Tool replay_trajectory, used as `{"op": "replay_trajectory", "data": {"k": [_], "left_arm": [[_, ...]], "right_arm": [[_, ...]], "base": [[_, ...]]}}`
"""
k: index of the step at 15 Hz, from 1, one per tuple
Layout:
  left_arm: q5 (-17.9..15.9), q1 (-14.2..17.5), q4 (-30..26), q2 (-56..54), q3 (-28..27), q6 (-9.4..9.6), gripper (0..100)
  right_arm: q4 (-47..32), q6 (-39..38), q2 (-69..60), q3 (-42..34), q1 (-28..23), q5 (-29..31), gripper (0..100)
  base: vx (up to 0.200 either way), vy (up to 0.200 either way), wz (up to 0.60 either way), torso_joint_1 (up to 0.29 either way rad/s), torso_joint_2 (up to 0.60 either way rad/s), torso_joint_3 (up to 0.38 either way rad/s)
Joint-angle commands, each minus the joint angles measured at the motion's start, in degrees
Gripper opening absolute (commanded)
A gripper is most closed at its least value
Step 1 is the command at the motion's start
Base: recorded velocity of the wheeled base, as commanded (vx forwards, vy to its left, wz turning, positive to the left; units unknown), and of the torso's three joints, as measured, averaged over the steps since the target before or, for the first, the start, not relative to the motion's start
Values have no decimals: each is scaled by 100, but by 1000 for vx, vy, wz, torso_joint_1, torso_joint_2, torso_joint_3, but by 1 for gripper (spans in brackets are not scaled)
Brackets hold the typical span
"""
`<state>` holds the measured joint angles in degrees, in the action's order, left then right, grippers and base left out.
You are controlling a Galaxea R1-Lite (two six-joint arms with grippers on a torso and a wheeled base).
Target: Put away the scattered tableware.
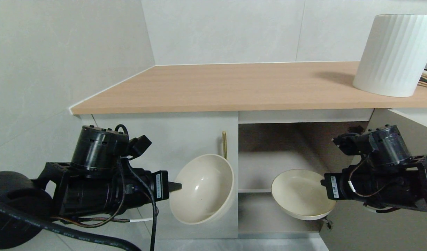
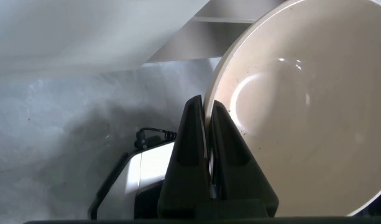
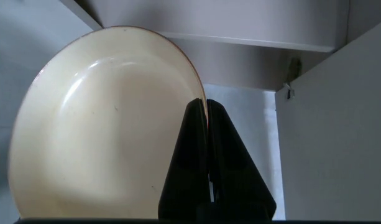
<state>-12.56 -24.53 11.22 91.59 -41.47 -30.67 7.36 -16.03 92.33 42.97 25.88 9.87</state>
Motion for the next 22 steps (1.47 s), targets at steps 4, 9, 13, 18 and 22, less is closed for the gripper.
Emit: {"op": "replay_trajectory", "data": {"k": [4,9,13,18,22], "left_arm": [[-1,-8,3,8,-10,0,0],[-1,-8,3,43,-10,0,0],[8,-61,3,96,-10,0,0],[16,-61,3,175,-1,0,0],[25,-158,3,175,8,9,0]], "right_arm": [[696,-84,1226,62,-74,23,0],[2814,-902,3080,150,-303,269,0],[3518,-902,3810,317,-487,480,0],[4212,-902,4592,739,-628,806,0],[4221,-911,4838,1249,-804,1008,0]], "base": [[0,0,0,0,0,0],[0,0,0,0,0,0],[0,0,0,0,0,0],[0,0,0,0,0,0],[0,0,0,0,0,0]]}}
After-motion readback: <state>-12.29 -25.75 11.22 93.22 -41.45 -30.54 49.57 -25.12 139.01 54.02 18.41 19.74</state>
